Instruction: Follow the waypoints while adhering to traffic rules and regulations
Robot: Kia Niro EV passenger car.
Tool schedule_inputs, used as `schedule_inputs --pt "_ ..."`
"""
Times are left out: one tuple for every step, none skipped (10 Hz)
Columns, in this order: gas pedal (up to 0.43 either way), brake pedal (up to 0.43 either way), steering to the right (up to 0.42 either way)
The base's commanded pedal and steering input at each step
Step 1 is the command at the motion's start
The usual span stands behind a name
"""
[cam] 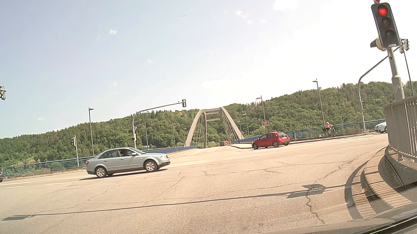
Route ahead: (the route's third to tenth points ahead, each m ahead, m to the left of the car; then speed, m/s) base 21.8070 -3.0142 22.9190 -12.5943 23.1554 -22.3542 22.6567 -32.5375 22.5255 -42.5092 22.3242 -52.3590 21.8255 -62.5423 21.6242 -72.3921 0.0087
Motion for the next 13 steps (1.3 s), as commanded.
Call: schedule_inputs --pt "0.000 0.305 0.038" --pt "0.000 0.305 0.037" --pt "0.000 0.305 0.037" --pt "0.000 0.305 0.037" --pt "0.000 0.305 0.037" --pt "0.000 0.305 0.037" --pt "0.000 0.305 0.037" --pt "0.000 0.305 0.037" --pt "0.000 0.311 0.037" --pt "0.000 0.311 0.037" --pt "0.000 0.311 0.037" --pt "0.000 0.311 0.037" --pt "0.000 0.311 0.037"
